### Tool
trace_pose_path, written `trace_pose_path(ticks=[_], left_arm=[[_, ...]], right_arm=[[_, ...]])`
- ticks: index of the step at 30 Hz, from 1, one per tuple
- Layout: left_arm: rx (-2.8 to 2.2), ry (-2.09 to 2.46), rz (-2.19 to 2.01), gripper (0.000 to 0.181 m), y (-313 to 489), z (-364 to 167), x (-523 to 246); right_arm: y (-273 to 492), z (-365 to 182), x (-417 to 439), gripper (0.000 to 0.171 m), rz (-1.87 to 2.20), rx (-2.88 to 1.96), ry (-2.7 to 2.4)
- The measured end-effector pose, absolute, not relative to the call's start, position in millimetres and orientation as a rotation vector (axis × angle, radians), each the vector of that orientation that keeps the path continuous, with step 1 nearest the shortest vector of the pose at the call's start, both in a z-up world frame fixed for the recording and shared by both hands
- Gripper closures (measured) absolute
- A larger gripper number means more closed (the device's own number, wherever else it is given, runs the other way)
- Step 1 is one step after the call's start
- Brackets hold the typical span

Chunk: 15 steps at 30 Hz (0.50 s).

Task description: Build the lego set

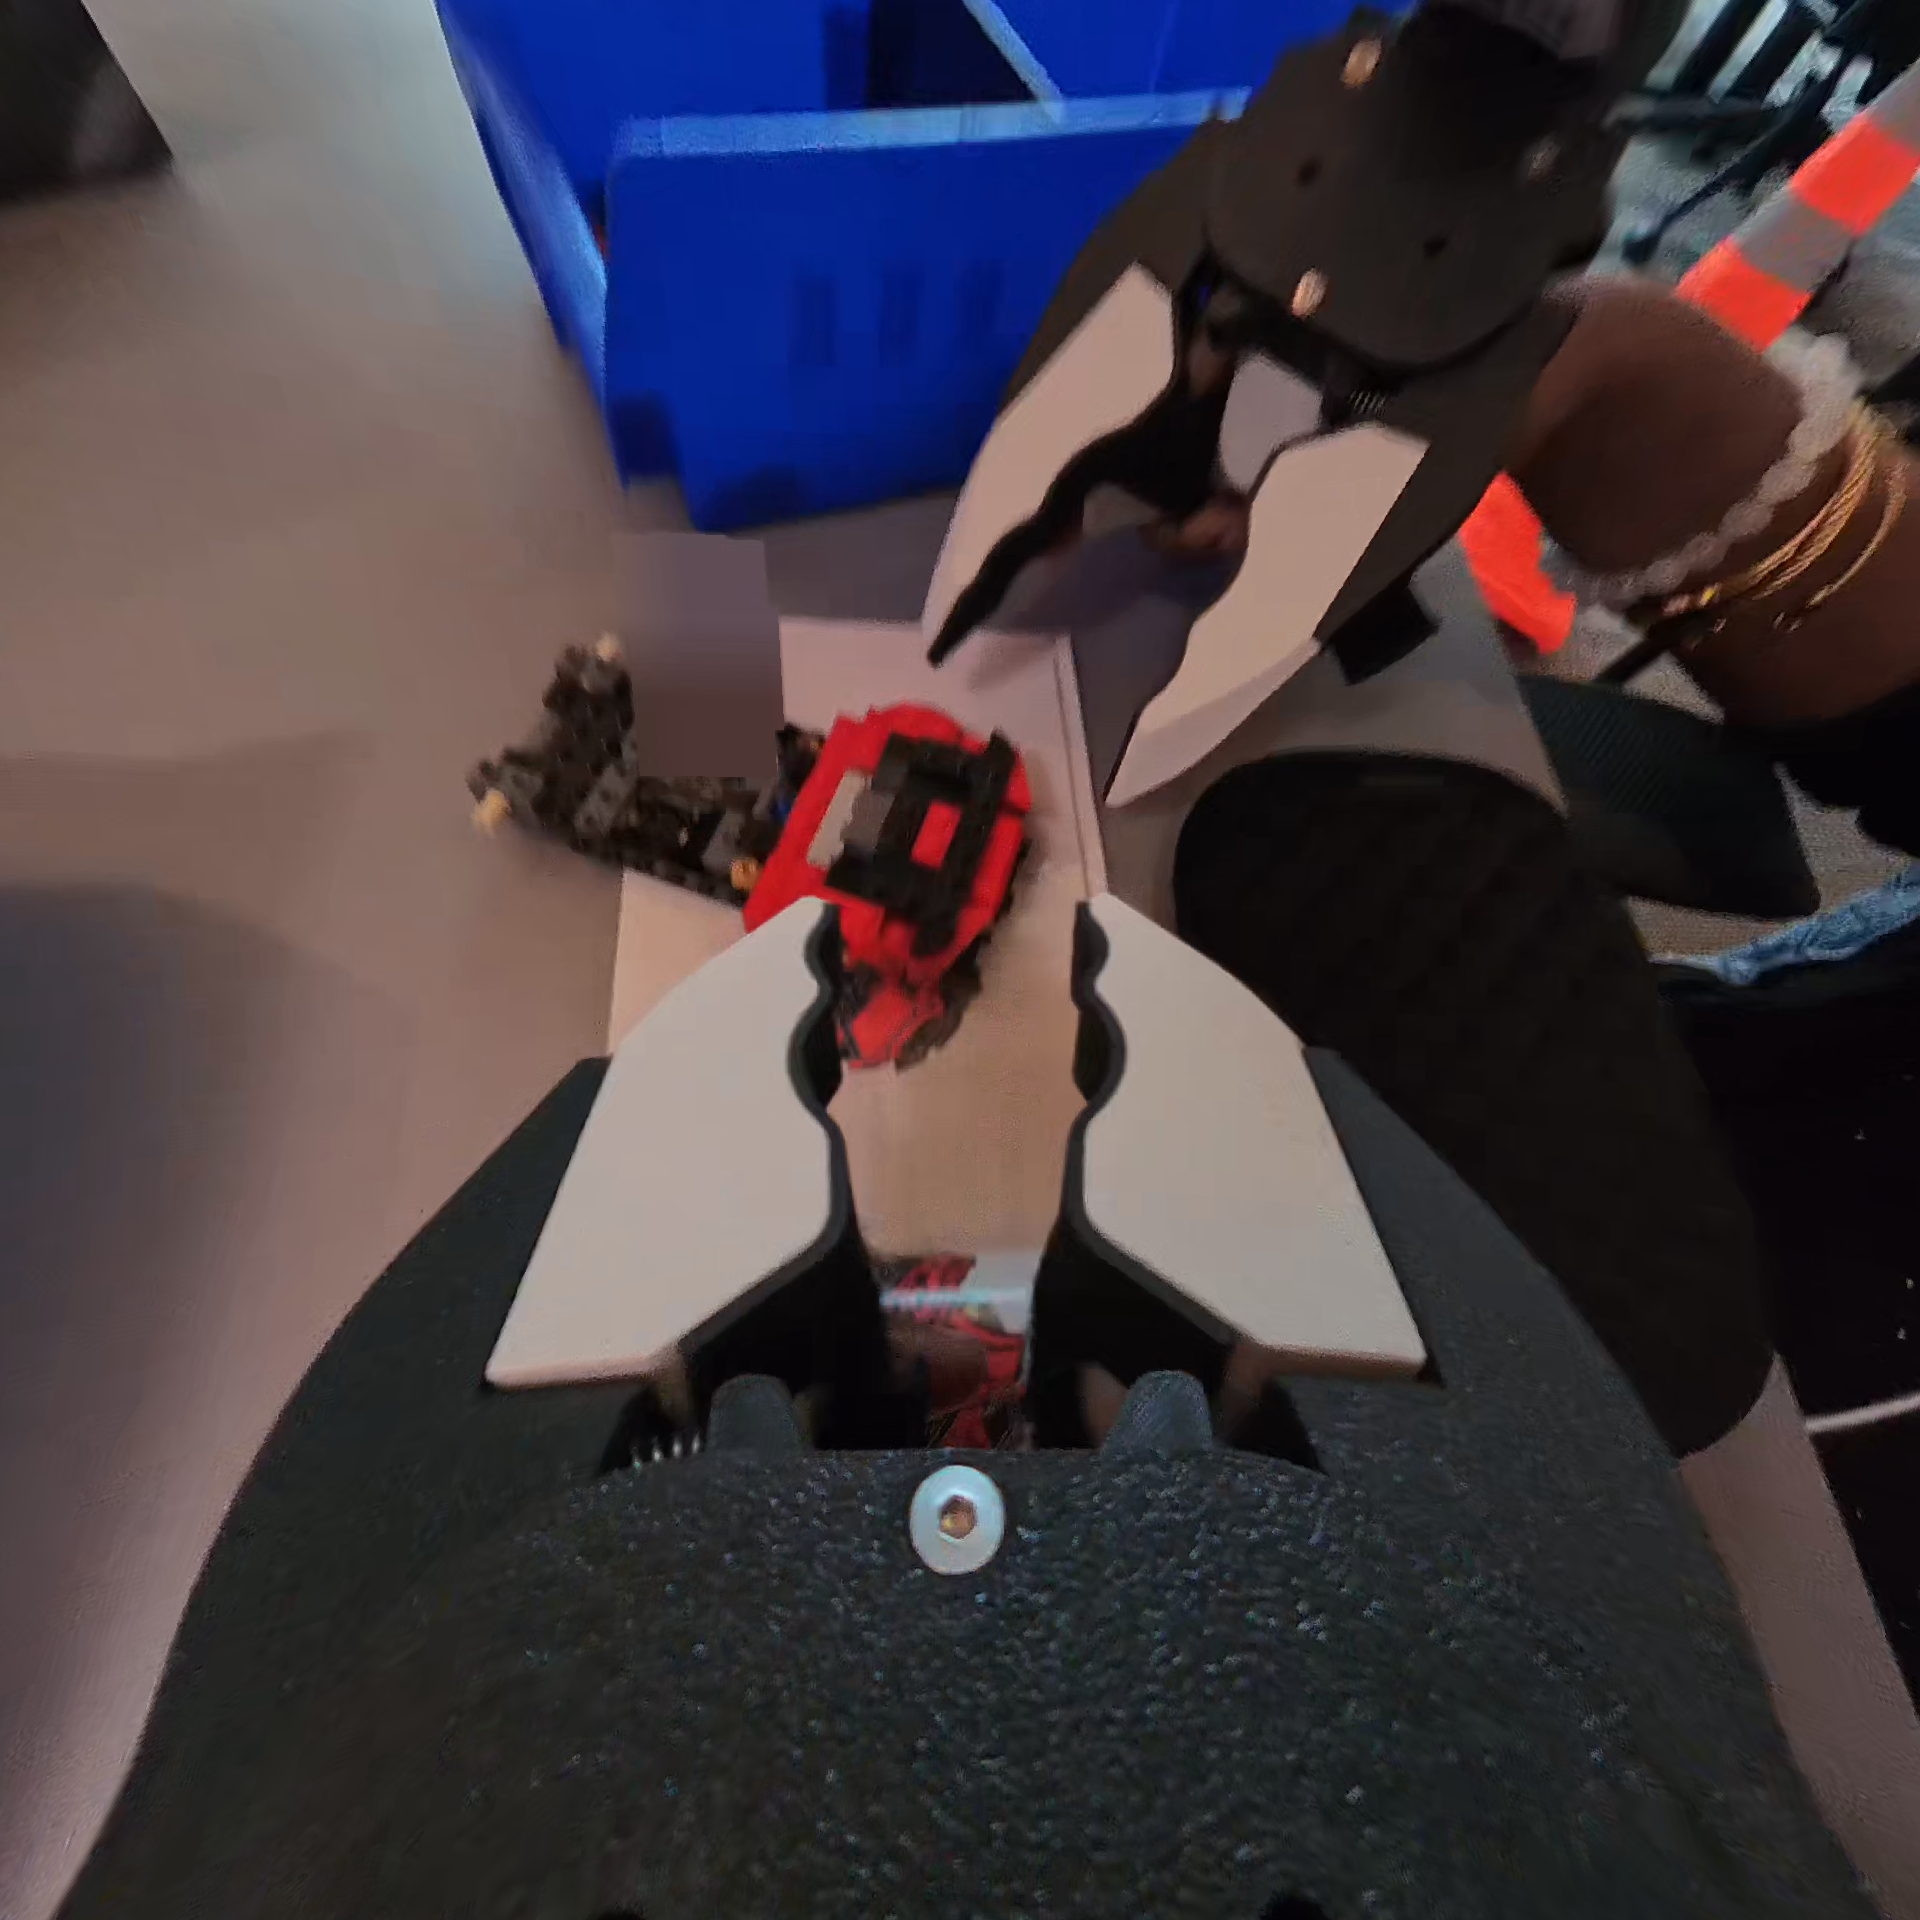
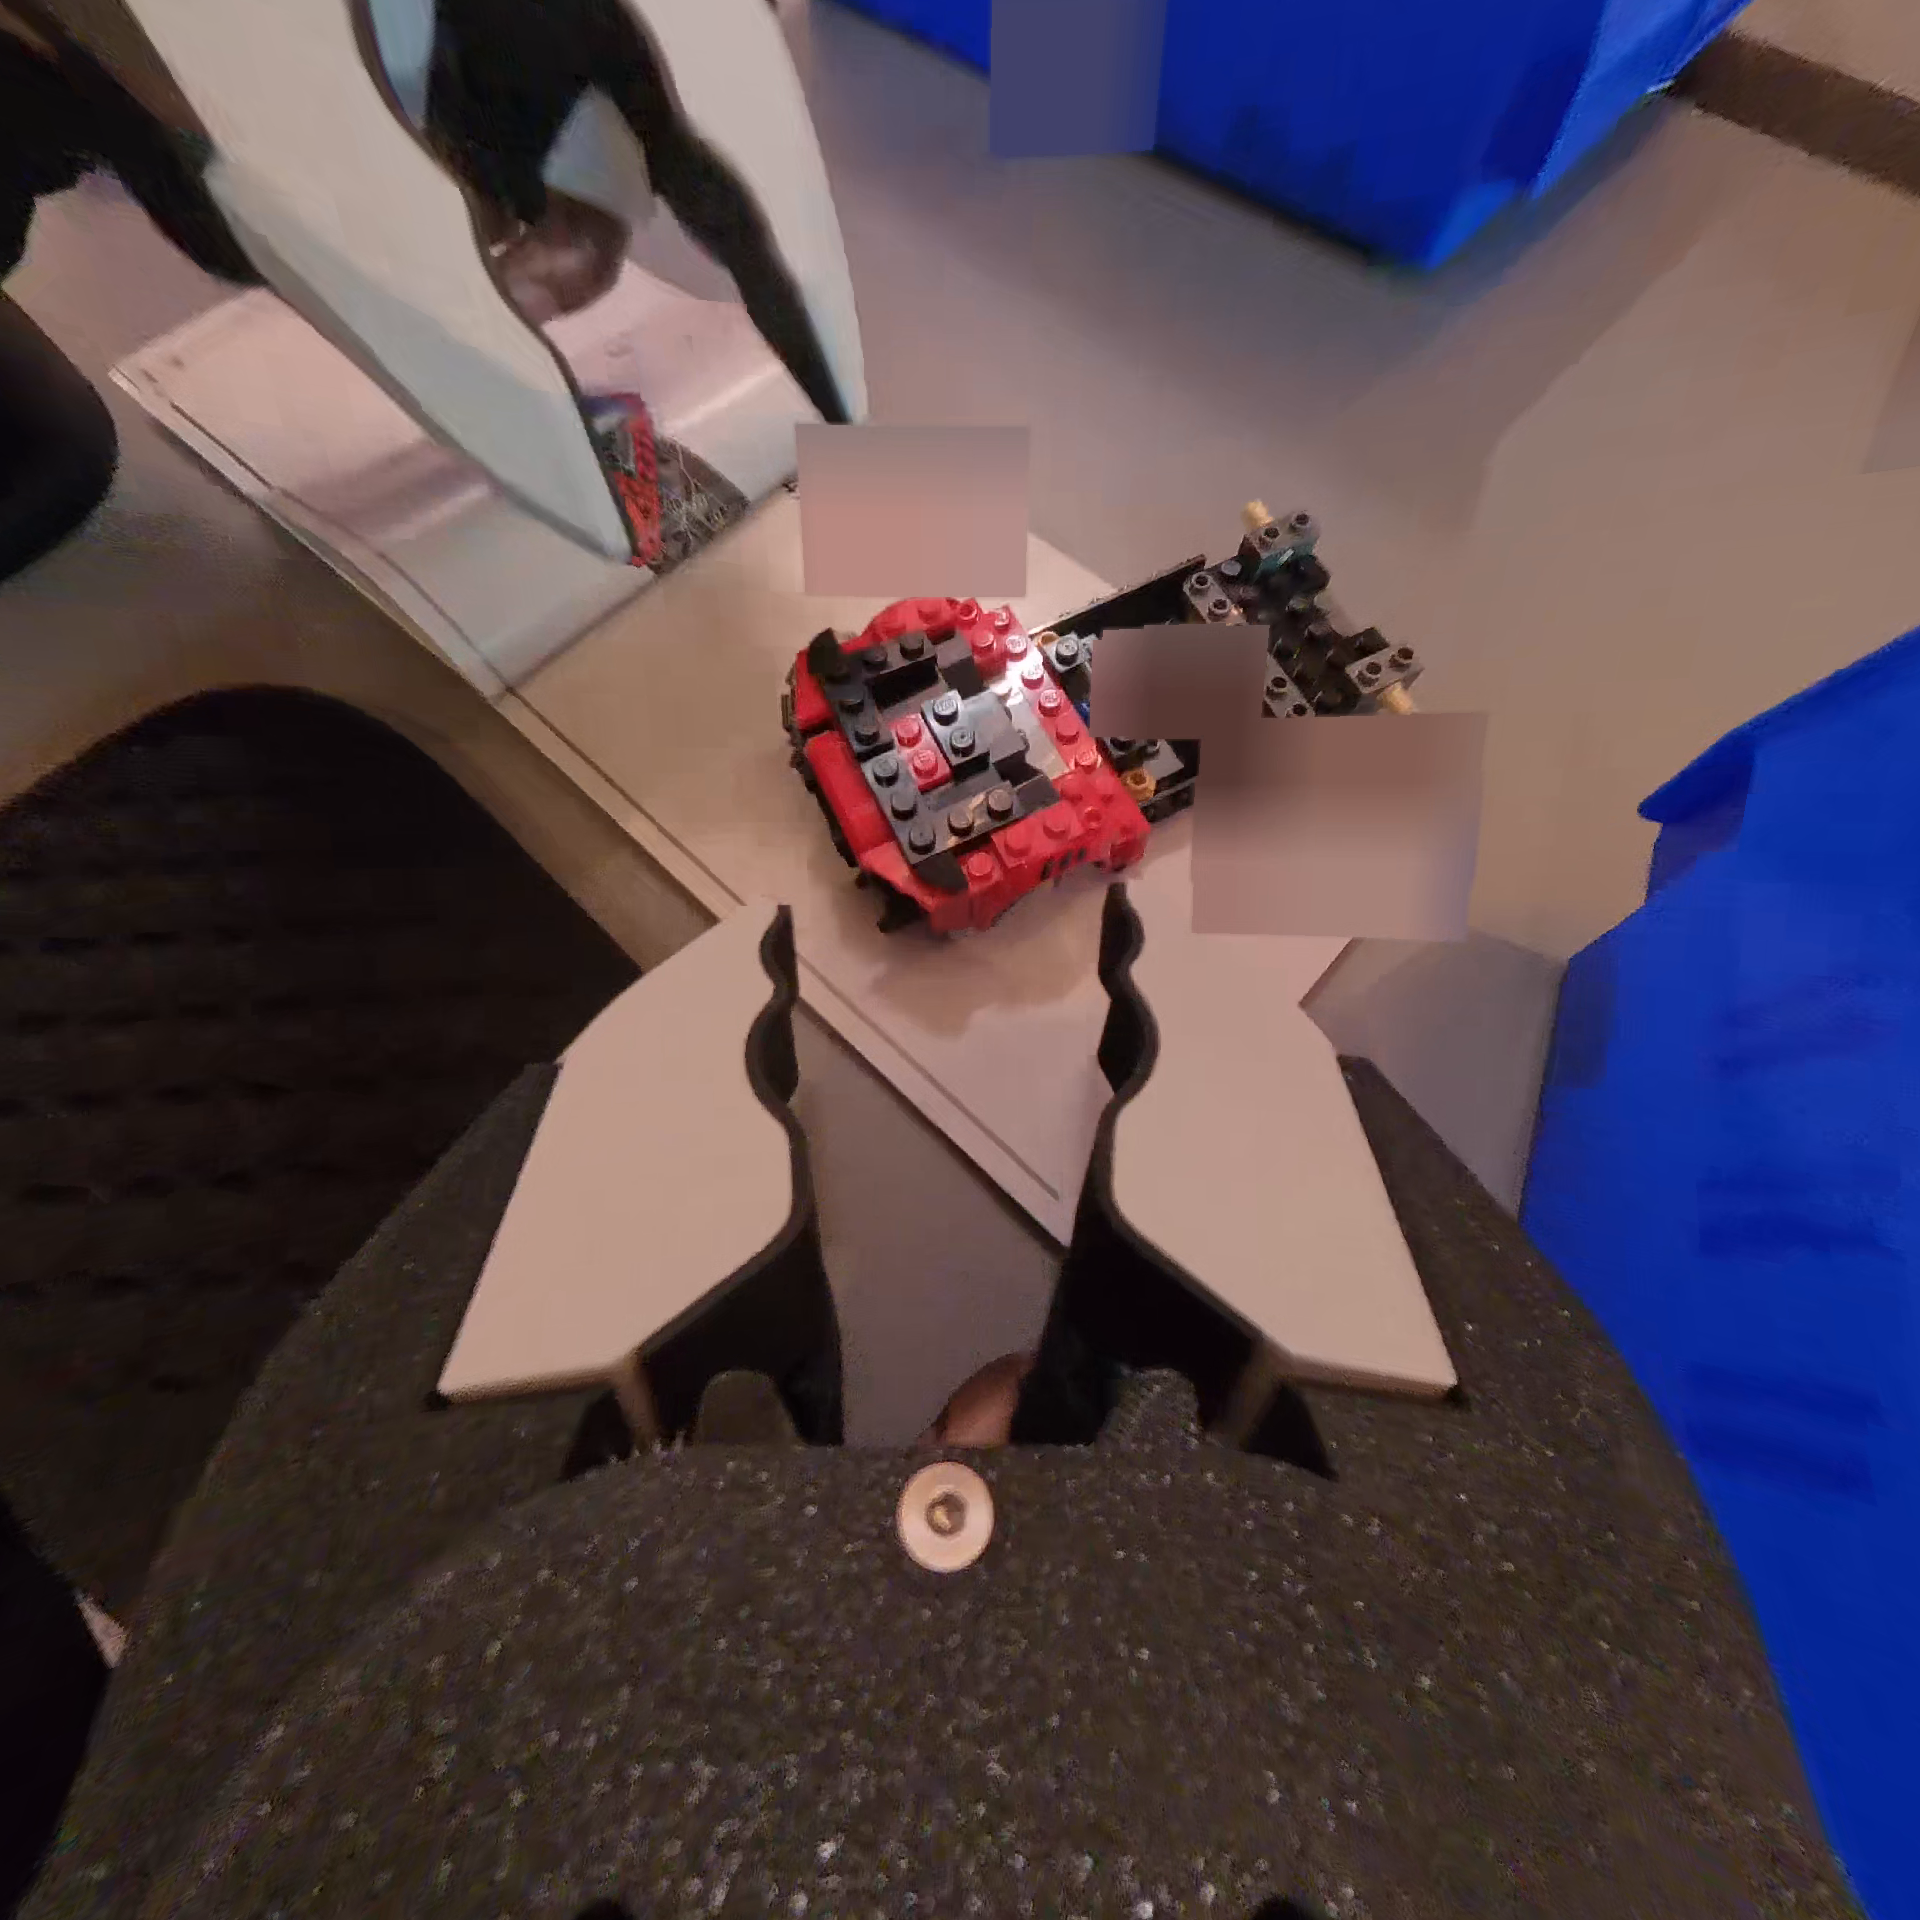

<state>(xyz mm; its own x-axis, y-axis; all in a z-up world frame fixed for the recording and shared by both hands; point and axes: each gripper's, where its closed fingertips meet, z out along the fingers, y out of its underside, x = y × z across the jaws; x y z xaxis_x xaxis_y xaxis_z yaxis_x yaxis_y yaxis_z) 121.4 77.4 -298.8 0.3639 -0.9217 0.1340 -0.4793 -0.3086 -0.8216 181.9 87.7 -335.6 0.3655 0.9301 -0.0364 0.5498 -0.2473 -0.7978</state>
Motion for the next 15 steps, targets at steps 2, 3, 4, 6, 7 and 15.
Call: trace_pose_path(ticks=[2, 3, 4, 6, 7, 15], left_arm=[[-1.984, 1.248, -0.802, 0.143, 77, -318, 118], [-1.994, 1.271, -0.795, 0.140, 76, -325, 118], [-1.996, 1.303, -0.785, 0.137, 75, -330, 118], [-2.006, 1.368, -0.746, 0.125, 74, -340, 119], [-2.019, 1.394, -0.725, 0.119, 75, -345, 119], [-2.006, 1.425, -0.772, 0.130, 77, -357, 127]], right_arm=[[90, -339, 178, 0.109, 0.679, -1.916, -1.298], [92, -341, 176, 0.107, 0.676, -1.915, -1.309], [92, -343, 174, 0.106, 0.676, -1.913, -1.325], [93, -347, 169, 0.104, 0.671, -1.904, -1.357], [94, -349, 166, 0.104, 0.663, -1.903, -1.373], [104, -351, 162, 0.100, 0.579, -1.838, -1.446]])
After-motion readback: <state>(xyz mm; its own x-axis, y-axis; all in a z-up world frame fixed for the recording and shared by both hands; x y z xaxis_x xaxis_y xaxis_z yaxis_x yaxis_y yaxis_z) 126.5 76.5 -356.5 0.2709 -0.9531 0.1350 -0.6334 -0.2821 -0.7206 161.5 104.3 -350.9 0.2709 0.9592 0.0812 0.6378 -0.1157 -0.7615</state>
